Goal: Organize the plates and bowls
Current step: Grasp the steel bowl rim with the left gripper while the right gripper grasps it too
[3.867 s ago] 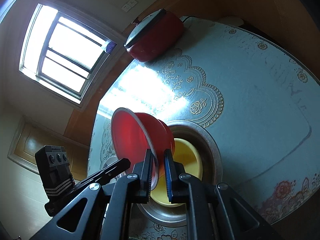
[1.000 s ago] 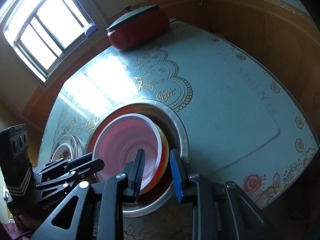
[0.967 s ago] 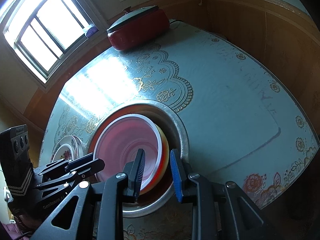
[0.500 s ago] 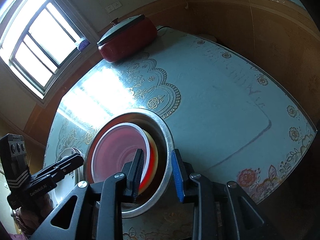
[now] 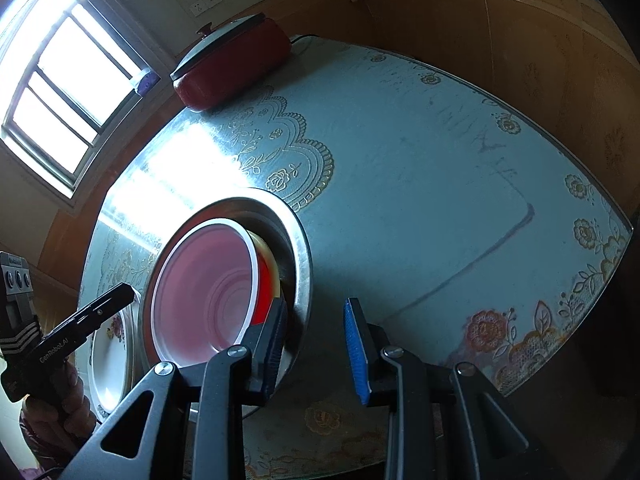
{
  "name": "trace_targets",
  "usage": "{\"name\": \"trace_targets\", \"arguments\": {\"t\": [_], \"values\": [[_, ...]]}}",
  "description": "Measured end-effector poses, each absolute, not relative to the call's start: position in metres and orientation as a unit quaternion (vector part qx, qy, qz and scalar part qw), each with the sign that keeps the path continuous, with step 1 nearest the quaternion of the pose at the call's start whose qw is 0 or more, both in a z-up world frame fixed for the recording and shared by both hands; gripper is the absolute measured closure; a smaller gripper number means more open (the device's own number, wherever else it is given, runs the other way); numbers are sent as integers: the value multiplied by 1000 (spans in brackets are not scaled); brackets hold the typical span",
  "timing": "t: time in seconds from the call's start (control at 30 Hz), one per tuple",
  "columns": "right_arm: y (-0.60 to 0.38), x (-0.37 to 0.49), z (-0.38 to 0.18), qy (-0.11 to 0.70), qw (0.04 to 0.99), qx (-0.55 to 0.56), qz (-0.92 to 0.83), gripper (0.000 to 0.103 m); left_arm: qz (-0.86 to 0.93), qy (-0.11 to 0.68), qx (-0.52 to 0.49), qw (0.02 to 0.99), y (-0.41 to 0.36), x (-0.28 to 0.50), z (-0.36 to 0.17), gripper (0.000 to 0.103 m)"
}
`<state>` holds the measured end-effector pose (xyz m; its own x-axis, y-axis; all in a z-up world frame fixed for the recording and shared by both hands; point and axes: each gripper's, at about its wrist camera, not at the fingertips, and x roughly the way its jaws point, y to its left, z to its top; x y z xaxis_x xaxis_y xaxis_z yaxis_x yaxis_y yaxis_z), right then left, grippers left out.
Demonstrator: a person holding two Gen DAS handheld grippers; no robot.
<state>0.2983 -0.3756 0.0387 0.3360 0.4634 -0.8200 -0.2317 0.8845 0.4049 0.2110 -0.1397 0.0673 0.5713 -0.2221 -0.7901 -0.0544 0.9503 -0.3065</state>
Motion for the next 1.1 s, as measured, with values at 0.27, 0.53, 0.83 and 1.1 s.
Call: {"name": "trace_targets", "arguments": {"t": [0.27,0.53,0.83,1.1], "values": [[-364,299,34,544,808,81,211,74,-43,476,-131,868,-141,217,59,75],[-355,306,29,556,803,63,204,74,-49,491,-87,865,-158,230,58,87],[-345,314,21,556,806,31,200,83,-65,507,-94,854,-167,238,44,90],[-348,322,15,562,797,25,217,89,-70,499,-92,859,-170,237,43,90]]}}
